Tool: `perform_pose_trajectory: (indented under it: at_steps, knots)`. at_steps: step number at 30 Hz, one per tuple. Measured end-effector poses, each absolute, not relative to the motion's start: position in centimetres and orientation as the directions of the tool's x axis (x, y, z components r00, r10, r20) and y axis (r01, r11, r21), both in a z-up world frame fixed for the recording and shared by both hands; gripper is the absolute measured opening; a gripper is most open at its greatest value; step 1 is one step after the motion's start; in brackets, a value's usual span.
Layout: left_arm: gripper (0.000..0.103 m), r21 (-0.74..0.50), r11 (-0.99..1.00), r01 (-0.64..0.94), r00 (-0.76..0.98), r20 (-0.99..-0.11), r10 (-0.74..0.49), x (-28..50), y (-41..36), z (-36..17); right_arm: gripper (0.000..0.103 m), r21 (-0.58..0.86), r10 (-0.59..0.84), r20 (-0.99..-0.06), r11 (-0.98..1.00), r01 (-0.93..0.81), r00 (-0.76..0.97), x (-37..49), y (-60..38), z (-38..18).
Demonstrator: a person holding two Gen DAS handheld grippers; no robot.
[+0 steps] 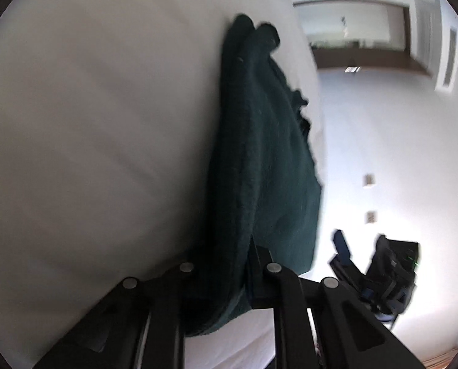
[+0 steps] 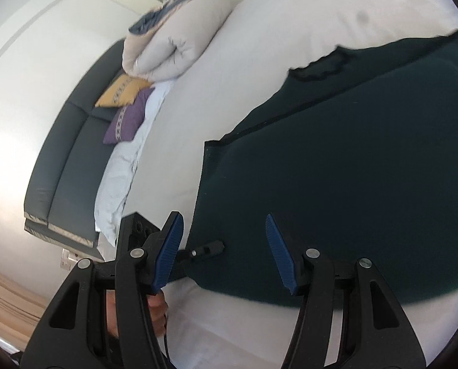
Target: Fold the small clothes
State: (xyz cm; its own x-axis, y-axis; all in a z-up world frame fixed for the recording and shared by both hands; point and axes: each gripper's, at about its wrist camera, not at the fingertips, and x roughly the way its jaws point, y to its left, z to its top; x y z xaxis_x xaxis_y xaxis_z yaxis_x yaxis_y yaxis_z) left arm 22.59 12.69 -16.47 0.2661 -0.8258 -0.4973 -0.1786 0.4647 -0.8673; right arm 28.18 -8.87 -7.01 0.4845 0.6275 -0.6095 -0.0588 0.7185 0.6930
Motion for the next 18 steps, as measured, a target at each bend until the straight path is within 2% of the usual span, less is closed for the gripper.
perform_pose_trajectory:
  at_steps: [11,18]
  knots:
    - [0.012,-0.888,0.431,-0.157,0.358,-0.458,-0.814,22.4,12.9,-15.5,0.055,0.726,0.673,-0.651,0.687,0.029,0.351,37.3,-5.0,-13.6]
    - [0.012,-0.864,0.495,-0.093,0.388,-0.490,-0.781,23.1,11.1,-11.9,0.055,0.805,0.748,-0.560,0.593,0.020,0.355,37.5,-7.5,-14.4]
